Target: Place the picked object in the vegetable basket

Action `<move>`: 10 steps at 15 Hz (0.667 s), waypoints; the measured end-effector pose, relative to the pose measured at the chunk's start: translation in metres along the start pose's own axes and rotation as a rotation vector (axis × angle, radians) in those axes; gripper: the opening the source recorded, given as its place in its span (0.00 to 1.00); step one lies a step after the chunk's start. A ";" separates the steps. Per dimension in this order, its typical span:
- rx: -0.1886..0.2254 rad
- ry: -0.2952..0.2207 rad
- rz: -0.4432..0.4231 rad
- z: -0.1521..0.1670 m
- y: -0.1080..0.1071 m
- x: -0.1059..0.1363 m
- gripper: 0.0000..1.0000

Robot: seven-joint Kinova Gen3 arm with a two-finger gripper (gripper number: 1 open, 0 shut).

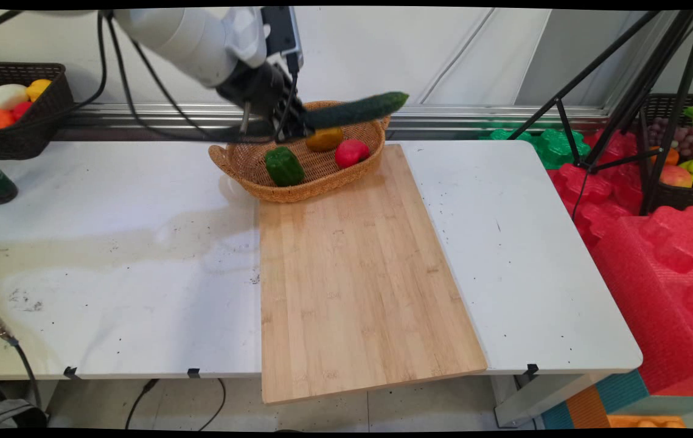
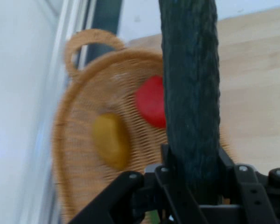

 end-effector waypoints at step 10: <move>0.046 -0.113 0.173 0.054 -0.082 -0.011 0.00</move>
